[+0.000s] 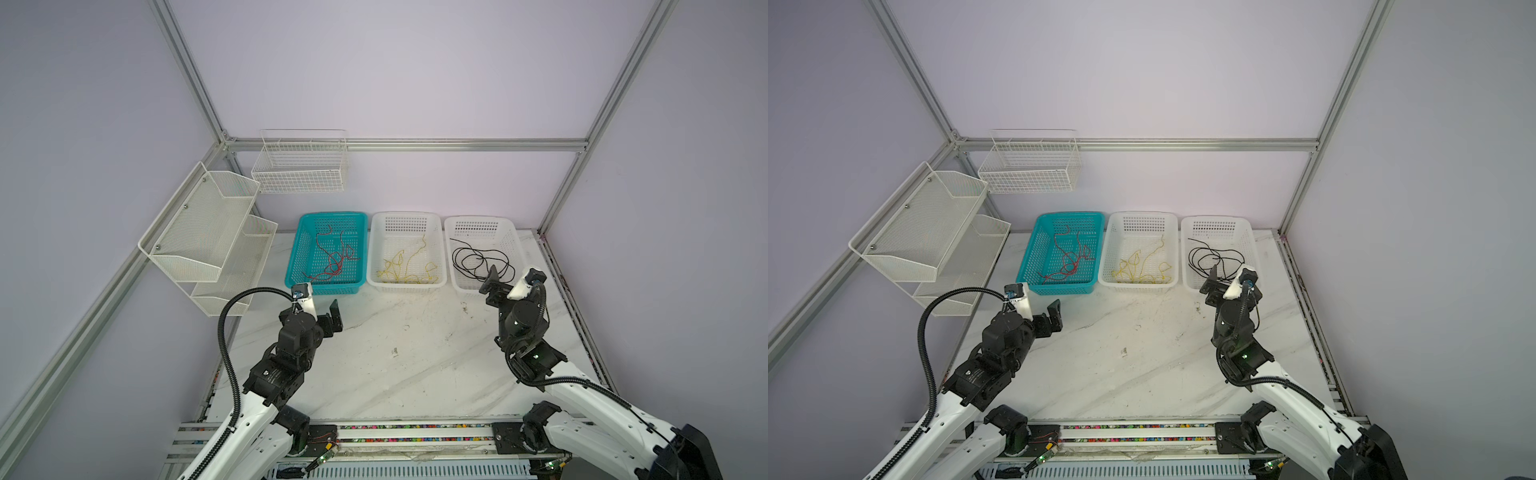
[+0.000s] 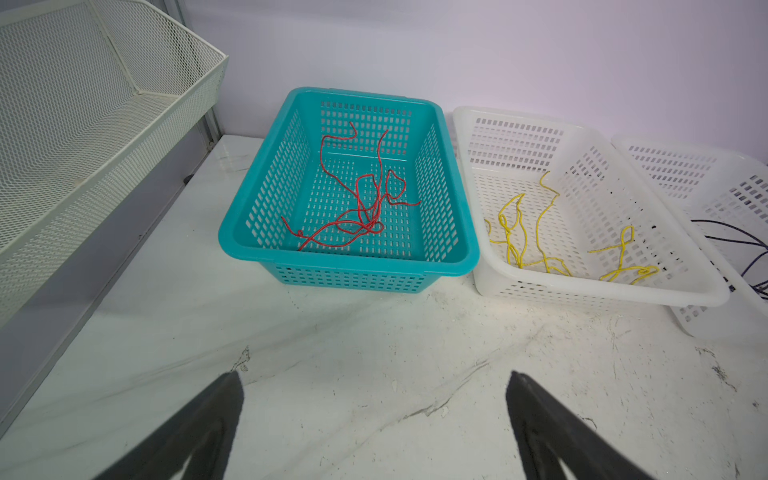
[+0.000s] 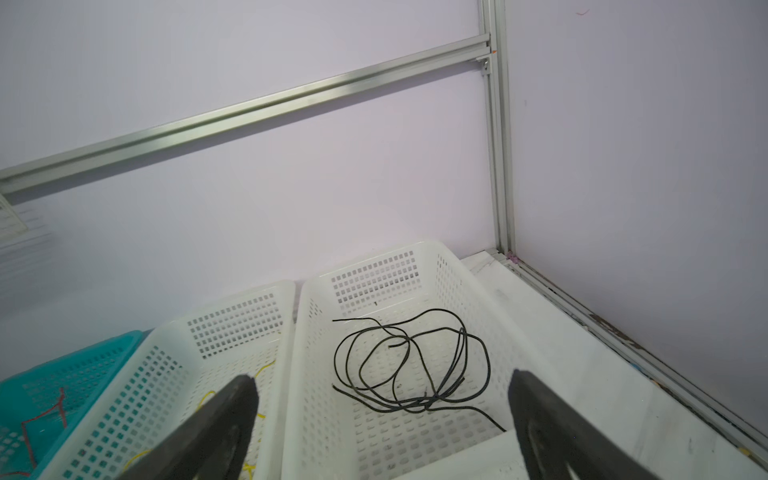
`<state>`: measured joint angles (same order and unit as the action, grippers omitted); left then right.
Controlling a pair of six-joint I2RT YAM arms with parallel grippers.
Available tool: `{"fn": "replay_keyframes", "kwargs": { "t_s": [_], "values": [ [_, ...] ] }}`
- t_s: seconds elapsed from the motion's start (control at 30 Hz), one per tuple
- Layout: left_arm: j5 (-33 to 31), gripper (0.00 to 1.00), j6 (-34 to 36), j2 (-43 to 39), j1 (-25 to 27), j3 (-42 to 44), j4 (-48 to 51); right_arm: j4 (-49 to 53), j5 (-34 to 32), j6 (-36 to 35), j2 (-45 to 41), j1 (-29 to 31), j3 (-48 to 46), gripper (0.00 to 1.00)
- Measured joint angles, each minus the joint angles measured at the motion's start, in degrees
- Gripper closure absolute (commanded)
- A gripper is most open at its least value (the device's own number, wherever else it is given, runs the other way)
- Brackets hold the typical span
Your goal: Untangle the cables
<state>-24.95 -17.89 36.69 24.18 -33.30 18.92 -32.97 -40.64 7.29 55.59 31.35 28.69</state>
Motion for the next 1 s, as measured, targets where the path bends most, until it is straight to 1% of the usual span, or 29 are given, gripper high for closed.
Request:
{"fn": "replay_keyframes", "kwargs": {
  "t_s": [0.1,0.3,0.6,0.77,0.87,0.93,1.0],
  "values": [
    [-0.33,0.00,0.50,0.28,0.28,0.28,0.00,-4.96,1.36,-1.31,8.26,-3.06,0.07,0.03],
    [-1.44,0.00,1.49,0.39,1.09,0.31,0.00,-12.24,2.82,-3.56,21.24,-9.64,1.11,0.03],
    [-2.36,0.00,2.49,0.48,1.46,0.42,-0.09,-26.21,6.14,-7.87,38.21,-14.25,1.16,0.03],
    [-2.82,0.00,2.60,0.81,1.46,0.98,-1.01,-39.28,8.87,-9.92,43.76,-16.35,-0.04,0.03],
    [-3.45,0.00,2.62,1.79,1.46,1.44,-1.36,-41.44,12.66,-9.33,44.72,-19.28,-0.46,0.03],
    [-4.00,0.00,2.75,2.23,1.46,2.16,-1.99,-45.40,14.45,-8.74,45.97,-21.77,-2.01,0.03],
    [-4.57,0.01,3.15,2.21,1.46,3.34,-2.75,-46.36,16.13,-8.48,46.01,-23.45,-2.47,0.03]
  ]
}}
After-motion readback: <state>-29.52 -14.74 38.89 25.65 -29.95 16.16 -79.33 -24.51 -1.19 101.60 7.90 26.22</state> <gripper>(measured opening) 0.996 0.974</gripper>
